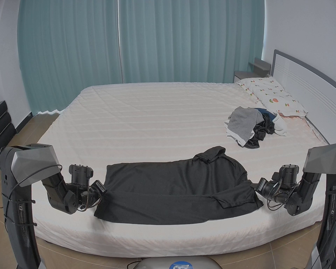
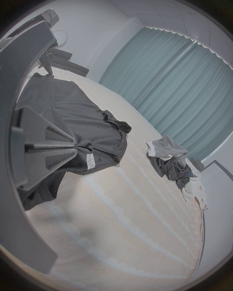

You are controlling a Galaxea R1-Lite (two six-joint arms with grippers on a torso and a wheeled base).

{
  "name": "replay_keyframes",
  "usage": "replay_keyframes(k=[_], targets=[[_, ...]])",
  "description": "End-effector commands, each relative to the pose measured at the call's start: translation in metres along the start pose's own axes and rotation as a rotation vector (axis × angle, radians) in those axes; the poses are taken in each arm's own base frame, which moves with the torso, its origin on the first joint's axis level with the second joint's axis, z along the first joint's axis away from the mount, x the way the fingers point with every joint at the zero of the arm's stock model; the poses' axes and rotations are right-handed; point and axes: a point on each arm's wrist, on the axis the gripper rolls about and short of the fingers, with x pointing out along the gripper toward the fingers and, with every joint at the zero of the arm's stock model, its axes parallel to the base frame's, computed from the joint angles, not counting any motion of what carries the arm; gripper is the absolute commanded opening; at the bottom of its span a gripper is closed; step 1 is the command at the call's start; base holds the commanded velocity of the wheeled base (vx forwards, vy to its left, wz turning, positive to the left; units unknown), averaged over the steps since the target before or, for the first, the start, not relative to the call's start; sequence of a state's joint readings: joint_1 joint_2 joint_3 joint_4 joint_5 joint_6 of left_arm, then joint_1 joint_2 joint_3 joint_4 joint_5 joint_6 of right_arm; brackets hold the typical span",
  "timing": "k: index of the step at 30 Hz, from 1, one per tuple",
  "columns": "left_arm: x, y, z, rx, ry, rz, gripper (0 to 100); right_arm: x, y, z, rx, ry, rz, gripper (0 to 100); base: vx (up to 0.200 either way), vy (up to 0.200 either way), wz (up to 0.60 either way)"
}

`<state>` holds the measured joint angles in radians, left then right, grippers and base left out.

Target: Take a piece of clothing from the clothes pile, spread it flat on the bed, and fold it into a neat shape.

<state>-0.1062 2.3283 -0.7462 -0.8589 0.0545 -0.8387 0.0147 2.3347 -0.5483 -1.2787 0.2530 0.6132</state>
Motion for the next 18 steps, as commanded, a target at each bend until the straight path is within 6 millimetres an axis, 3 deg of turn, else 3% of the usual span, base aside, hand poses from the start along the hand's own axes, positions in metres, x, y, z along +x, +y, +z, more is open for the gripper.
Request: replay_keyframes(k=[1, 2, 10, 14, 18], targets=[[0.002, 0.001, -0.003, 0.002, 0.008, 0.004, 0, 0.003, -0.004, -0.004, 0.000, 0.014, -0.009, 0, 0.000, 0.000, 0.00], [0.002, 0.001, -0.003, 0.002, 0.008, 0.004, 100, 0.003, -0.004, -0.004, -0.001, 0.015, -0.010, 100, 0.000, 0.000, 0.00], [-0.002, 0.001, 0.001, -0.003, -0.003, 0.002, 100, 0.001, -0.004, 0.000, 0.005, -0.002, -0.006, 100, 0.000, 0.000, 0.00], [-0.015, -0.004, 0.011, -0.013, -0.034, -0.023, 100, -0.013, -0.001, 0.016, 0.010, -0.057, 0.002, 100, 0.000, 0.000, 0.00], [-0.016, -0.003, 0.010, -0.012, -0.027, -0.019, 100, -0.018, -0.003, 0.021, 0.016, -0.072, -0.006, 100, 0.000, 0.000, 0.00]])
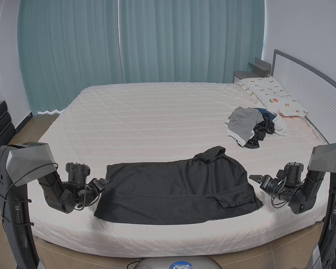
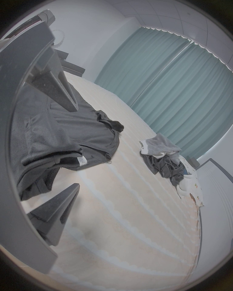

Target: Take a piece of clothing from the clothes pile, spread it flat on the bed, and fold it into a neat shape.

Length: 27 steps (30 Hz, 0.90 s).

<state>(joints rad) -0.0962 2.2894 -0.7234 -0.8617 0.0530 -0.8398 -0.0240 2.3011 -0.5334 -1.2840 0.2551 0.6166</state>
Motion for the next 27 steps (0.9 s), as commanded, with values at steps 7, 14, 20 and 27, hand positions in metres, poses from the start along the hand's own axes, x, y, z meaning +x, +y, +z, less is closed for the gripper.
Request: replay_keyframes(k=[7, 14, 20, 27], targets=[[-0.0044, -0.0017, 0.0101, -0.070, -0.022, -0.017, 100, -0.0060, 0.0009, 0.0078, 0.002, -0.026, 0.003, 100, 0.114, 0.000, 0.00], [-0.0045, -0.0018, 0.0097, -0.070, -0.009, -0.028, 100, -0.0045, 0.0002, 0.0058, 0.002, -0.018, 0.000, 100, 0.143, 0.000, 0.00], [-0.0027, -0.0028, 0.0114, -0.077, -0.001, -0.045, 100, -0.0019, -0.0007, 0.0029, 0.002, -0.008, -0.002, 100, 0.000, 0.000, 0.00], [-0.0006, -0.0034, 0.0119, -0.077, -0.005, -0.046, 100, -0.0020, -0.0010, 0.0016, 0.003, -0.004, -0.003, 100, 0.000, 0.000, 0.00]])
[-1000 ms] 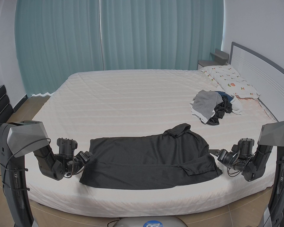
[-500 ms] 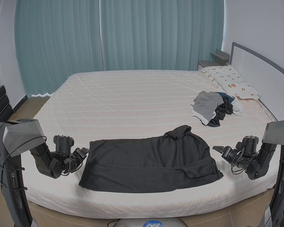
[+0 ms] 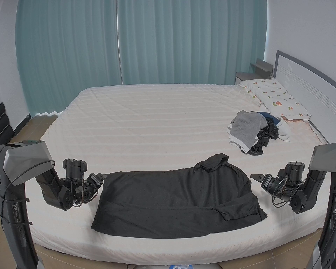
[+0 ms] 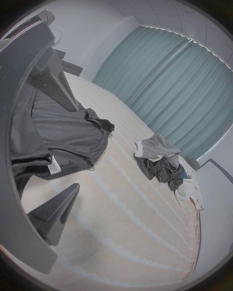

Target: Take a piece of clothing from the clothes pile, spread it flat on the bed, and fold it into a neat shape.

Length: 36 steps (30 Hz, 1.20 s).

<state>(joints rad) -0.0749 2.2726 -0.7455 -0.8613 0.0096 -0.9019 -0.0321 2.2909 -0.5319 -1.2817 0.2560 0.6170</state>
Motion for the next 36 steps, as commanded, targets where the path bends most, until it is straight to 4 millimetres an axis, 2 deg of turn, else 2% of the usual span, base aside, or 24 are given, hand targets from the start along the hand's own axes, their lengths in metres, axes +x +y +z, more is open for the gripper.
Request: replay_keyframes(k=[1, 7, 11, 12, 15, 21, 25, 31, 36], targets=[[0.001, 0.000, 0.000, 0.000, -0.002, -0.001, 100, 0.000, -0.001, -0.002, -0.001, 0.007, -0.003, 100, 0.000, 0.000, 0.00], [0.006, -0.012, 0.010, 0.009, -0.036, -0.042, 100, 0.000, -0.001, -0.003, 0.002, 0.009, -0.005, 100, 0.000, 0.000, 0.00], [0.017, -0.015, 0.015, 0.016, -0.044, -0.043, 100, 0.000, -0.001, -0.003, 0.001, 0.010, -0.004, 100, 0.000, 0.000, 0.00], [0.027, -0.017, 0.021, 0.026, -0.048, -0.036, 100, 0.000, -0.001, -0.003, 0.001, 0.010, -0.004, 100, 0.000, 0.000, 0.00], [0.052, -0.018, 0.022, 0.052, -0.029, -0.010, 100, 0.000, -0.001, -0.004, 0.002, 0.014, -0.004, 100, 0.000, 0.000, 0.00], [0.085, -0.021, 0.023, 0.070, -0.046, -0.035, 100, 0.000, -0.001, -0.004, 0.002, 0.013, -0.006, 100, 0.000, 0.000, 0.00], [0.090, -0.030, 0.025, 0.083, -0.053, -0.066, 100, 0.000, -0.002, -0.004, 0.003, 0.016, -0.006, 100, 0.000, 0.000, 0.00], [0.103, -0.023, 0.014, 0.171, -0.024, -0.068, 100, 0.001, 0.001, -0.012, -0.003, 0.040, -0.002, 100, 0.000, 0.000, 0.00], [0.103, -0.024, 0.012, 0.175, -0.021, -0.068, 100, 0.001, 0.001, -0.014, -0.005, 0.047, -0.003, 100, 0.000, 0.000, 0.00]])
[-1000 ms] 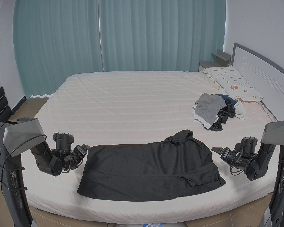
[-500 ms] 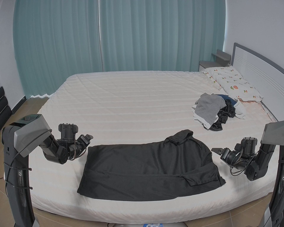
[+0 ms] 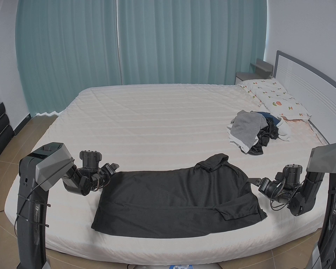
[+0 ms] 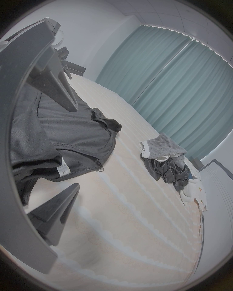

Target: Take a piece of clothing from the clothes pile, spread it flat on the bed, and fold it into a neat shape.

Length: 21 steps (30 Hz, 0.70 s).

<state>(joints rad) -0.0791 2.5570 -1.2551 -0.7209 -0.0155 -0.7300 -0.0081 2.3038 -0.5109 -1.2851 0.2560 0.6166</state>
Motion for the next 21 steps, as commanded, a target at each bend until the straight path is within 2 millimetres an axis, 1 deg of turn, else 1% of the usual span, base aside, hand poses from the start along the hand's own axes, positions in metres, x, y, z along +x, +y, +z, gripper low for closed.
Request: replay_keyframes(k=[1, 10, 11, 16, 21], targets=[[0.0047, 0.0044, -0.0073, 0.000, 0.016, 0.013, 100, 0.0008, -0.0009, -0.0020, 0.000, 0.007, -0.003, 100, 0.000, 0.000, 0.00], [0.0026, 0.0047, -0.0086, -0.001, 0.010, 0.008, 100, 0.0004, -0.0012, -0.0026, 0.000, 0.010, -0.005, 100, 0.000, 0.000, 0.00], [0.0022, 0.0052, -0.0092, 0.000, -0.001, -0.003, 0, 0.0004, -0.0012, -0.0026, 0.000, 0.010, -0.005, 100, 0.000, 0.000, 0.00], [-0.0002, 0.0050, -0.0090, -0.001, -0.046, -0.041, 0, 0.0000, -0.0022, -0.0033, 0.002, 0.012, -0.008, 100, 0.000, 0.000, 0.00], [-0.0031, 0.0057, -0.0085, -0.003, -0.084, -0.021, 0, 0.0000, -0.0022, -0.0033, 0.002, 0.012, -0.008, 100, 0.000, 0.000, 0.00]])
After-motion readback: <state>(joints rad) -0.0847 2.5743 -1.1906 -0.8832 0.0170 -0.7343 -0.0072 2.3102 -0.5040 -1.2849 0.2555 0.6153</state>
